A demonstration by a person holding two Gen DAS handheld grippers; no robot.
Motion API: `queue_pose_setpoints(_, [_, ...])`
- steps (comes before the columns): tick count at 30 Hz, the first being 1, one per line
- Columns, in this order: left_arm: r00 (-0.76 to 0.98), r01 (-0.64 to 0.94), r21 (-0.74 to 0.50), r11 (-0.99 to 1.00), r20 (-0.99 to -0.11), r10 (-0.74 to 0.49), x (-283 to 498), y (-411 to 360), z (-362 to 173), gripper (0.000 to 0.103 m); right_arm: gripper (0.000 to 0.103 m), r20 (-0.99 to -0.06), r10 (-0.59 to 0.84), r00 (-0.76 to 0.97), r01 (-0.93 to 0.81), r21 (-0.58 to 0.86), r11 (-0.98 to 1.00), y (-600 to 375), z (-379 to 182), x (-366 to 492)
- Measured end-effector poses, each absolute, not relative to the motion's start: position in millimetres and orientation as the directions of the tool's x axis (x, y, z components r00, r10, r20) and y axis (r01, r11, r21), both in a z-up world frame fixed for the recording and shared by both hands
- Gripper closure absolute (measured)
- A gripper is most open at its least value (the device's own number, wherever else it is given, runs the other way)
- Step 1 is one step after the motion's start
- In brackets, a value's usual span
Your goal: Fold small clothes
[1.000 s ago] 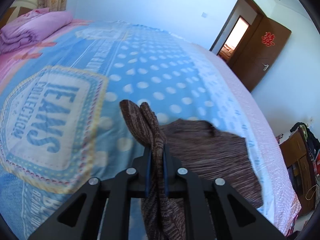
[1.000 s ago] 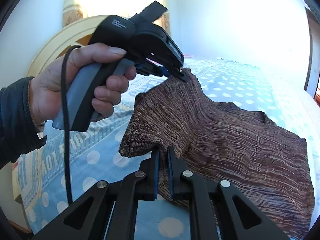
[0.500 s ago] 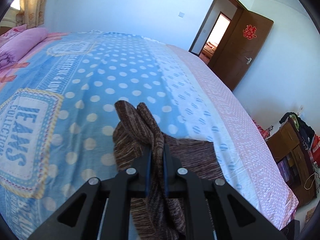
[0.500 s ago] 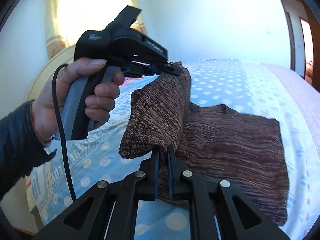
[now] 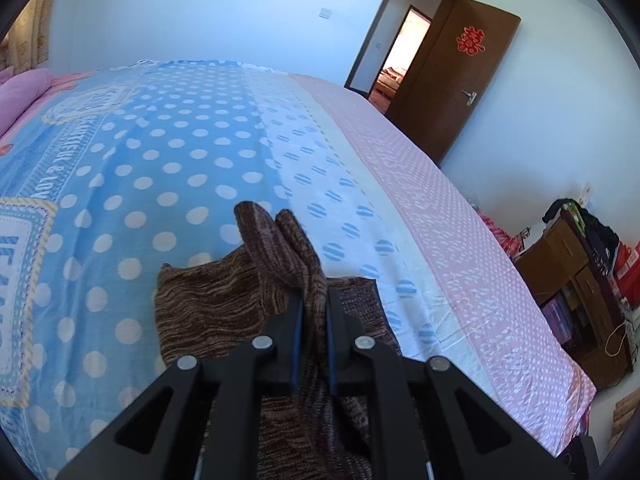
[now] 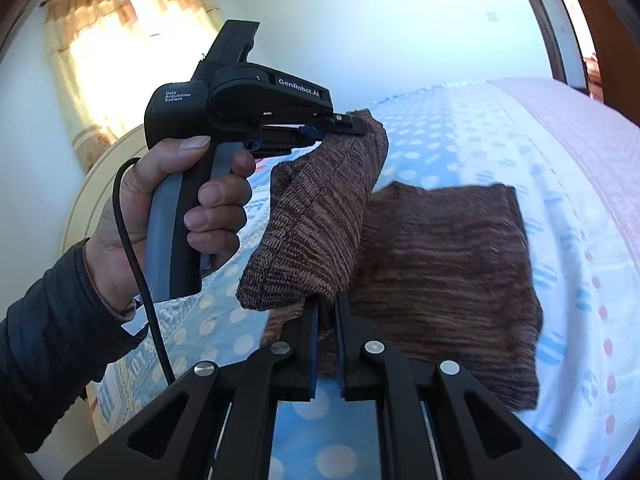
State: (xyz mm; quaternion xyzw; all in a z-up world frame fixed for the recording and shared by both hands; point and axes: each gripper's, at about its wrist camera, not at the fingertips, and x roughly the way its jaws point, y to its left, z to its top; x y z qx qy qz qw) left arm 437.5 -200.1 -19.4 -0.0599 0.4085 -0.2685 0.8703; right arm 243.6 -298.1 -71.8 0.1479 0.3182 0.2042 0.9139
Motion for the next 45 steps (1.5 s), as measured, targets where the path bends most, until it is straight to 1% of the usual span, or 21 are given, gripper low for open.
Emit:
queue_pose_setpoints(6, [0.497,0.449,-0.283,0.848,-0.71,-0.5,438.6,-239.1,-38.9,0.092,0.096,-0.538,0.472,0.698,-0.19,0.497,0.847,-333.2,-87.3,240.2])
queue_pose_setpoints(9, [0.488,0.469,-0.242,0.849,-0.731,-0.478,438.7,-261.9,-52.1,0.092,0.097,-0.55,0.452,0.702,-0.12,0.534,0.837,-352.2,-100.3,239.5])
queue_pose_setpoints(13, [0.471,0.486,-0.192,0.852,-0.764,-0.441,439.6,-290.7,-73.9,0.092,0.097,-0.563,0.476,0.676,-0.042,0.615,0.788,-369.8,-121.9,242.5])
queue_pose_setpoints(18, [0.468,0.5,-0.158,0.852,-0.778,-0.419,437.0,-307.5,-87.8,0.092,0.097,-0.576,0.469,0.669,0.004,0.634,0.773,-379.6,-125.0,237.5])
queue_pose_setpoints(20, [0.472,0.494,-0.145,0.857,-0.783,-0.404,433.5,-308.2,-88.9,0.086,0.098,-0.585,0.463,0.666,0.023,0.636,0.771,-384.8,-128.0,238.2])
queue_pose_setpoints(22, [0.482,0.496,-0.16,0.853,-0.767,-0.424,427.2,-302.3,-83.6,0.084,0.098,-0.591,0.46,0.663,0.046,0.645,0.763,-390.4,-132.2,236.4])
queue_pose_setpoints(24, [0.512,0.497,-0.145,0.856,-0.748,-0.424,418.2,-293.0,-75.4,0.071,0.098,-0.594,0.455,0.663,0.05,0.642,0.765,-392.4,-133.4,233.5])
queue_pose_setpoints(25, [0.531,0.504,-0.145,0.852,-0.726,-0.437,409.0,-282.0,-68.3,0.057,0.098,-0.596,0.445,0.669,0.054,0.636,0.77,-392.8,-132.8,231.5])
queue_pose_setpoints(26, [0.546,0.507,-0.142,0.85,-0.71,-0.445,402.2,-272.8,-64.4,0.046,0.098,-0.6,0.433,0.672,0.057,0.625,0.778,-393.3,-131.8,228.6])
queue_pose_setpoints(28, [0.585,0.498,-0.121,0.859,-0.684,-0.436,385.6,-248.9,-60.1,0.038,0.098,-0.614,0.387,0.688,0.071,0.587,0.806,-393.5,-124.6,220.7])
queue_pose_setpoints(30, [0.608,0.496,-0.09,0.864,-0.674,-0.42,370.9,-227.9,-63.1,0.038,0.097,-0.625,0.321,0.711,0.09,0.534,0.841,-394.8,-115.0,213.0])
queue_pose_setpoints(31, [0.622,0.483,-0.057,0.874,-0.681,-0.388,361.9,-215.4,-69.7,0.038,0.096,-0.621,0.284,0.731,0.1,0.509,0.855,-396.8,-109.0,208.5])
queue_pose_setpoints(34, [0.624,0.471,-0.032,0.881,-0.695,-0.358,345.4,-191.1,-92.5,0.038,0.085,-0.579,0.213,0.787,0.107,0.468,0.877,-403.4,-92.2,203.7])
queue_pose_setpoints(35, [0.625,0.47,-0.021,0.882,-0.698,-0.35,342.1,-187.7,-99.6,0.038,0.081,-0.571,0.208,0.794,0.098,0.459,0.883,-403.8,-87.4,208.2])
queue_pose_setpoints(36, [0.626,0.472,-0.018,0.882,-0.698,-0.349,339.4,-183.6,-105.4,0.036,0.08,-0.567,0.215,0.795,0.08,0.45,0.889,-400.8,-82.1,212.5])
queue_pose_setpoints(38, [0.627,0.466,-0.024,0.884,-0.696,-0.35,335.9,-179.3,-115.4,0.029,0.08,-0.584,0.245,0.774,0.043,0.434,0.9,-393.0,-79.7,228.5])
queue_pose_setpoints(40, [0.626,0.47,-0.036,0.882,-0.691,-0.361,334.8,-177.3,-118.3,0.029,0.08,-0.623,0.248,0.742,0.051,0.422,0.905,-388.5,-88.8,242.7])
queue_pose_setpoints(41, [0.629,0.472,-0.031,0.881,-0.688,-0.361,334.4,-177.4,-118.4,0.029,0.08,-0.645,0.261,0.718,0.053,0.425,0.904,-387.1,-95.3,246.8])
queue_pose_setpoints(42, [0.633,0.474,-0.024,0.88,-0.686,-0.359,334.2,-177.8,-118.4,0.029,0.092,-0.667,0.275,0.693,0.056,0.429,0.901,-385.4,-102.4,247.4])
queue_pose_setpoints(43, [0.637,0.477,-0.017,0.879,-0.682,-0.359,333.1,-177.4,-118.2,0.028,0.1,-0.681,0.268,0.682,0.064,0.42,0.905,-384.2,-106.3,245.7])
queue_pose_setpoints(45, [0.637,0.486,0.0,0.874,-0.685,-0.354,330.7,-176.7,-120.0,0.025,0.1,-0.7,0.261,0.665,0.071,0.407,0.911,-383.3,-117.2,238.6])
